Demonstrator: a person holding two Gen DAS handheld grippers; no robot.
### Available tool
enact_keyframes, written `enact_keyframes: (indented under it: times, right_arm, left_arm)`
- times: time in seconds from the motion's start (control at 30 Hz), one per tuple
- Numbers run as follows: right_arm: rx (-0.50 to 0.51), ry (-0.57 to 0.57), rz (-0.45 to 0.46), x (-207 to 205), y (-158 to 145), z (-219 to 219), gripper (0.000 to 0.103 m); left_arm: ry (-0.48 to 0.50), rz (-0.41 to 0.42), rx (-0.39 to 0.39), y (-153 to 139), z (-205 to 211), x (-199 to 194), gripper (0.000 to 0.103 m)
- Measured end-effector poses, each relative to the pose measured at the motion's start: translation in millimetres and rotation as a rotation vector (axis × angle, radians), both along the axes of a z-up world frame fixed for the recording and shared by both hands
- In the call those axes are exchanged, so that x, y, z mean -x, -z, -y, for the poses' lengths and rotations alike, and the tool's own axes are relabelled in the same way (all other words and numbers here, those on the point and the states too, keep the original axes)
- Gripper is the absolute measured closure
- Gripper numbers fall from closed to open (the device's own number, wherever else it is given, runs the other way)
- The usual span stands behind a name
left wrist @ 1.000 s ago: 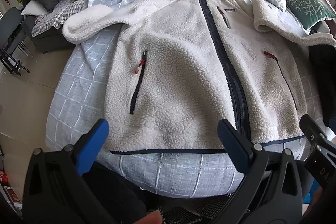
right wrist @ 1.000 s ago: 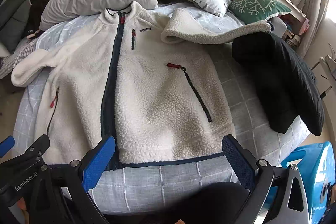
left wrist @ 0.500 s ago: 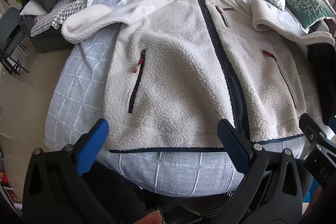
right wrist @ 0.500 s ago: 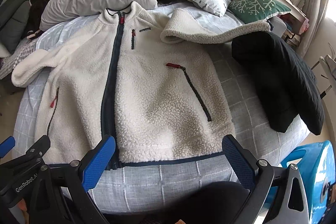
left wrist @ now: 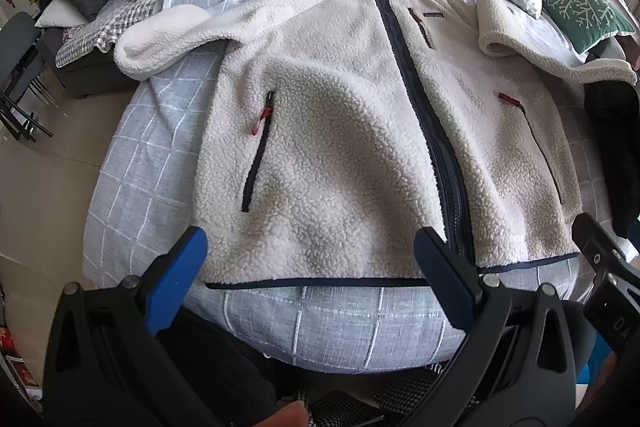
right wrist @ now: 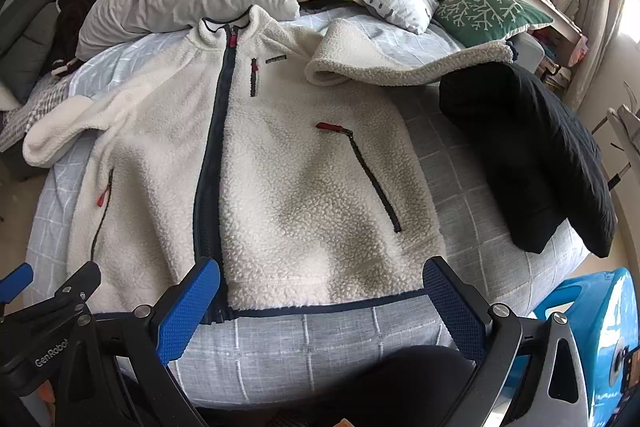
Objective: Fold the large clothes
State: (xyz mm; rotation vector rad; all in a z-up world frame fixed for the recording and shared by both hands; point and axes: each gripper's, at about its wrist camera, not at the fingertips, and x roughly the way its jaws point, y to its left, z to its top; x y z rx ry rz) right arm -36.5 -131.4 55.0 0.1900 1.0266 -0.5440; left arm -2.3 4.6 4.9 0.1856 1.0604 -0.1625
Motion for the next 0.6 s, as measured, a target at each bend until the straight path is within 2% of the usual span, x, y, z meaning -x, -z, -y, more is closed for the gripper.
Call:
enact_keyframes:
  times: [0.6]
  right_arm:
    - [0.007,0.002,0.001,-1.2,-2.9,-3.5,0.000]
  left_arm:
    - [0.004,-0.016,0.008,4.3,2.7,-0.9,0.001]
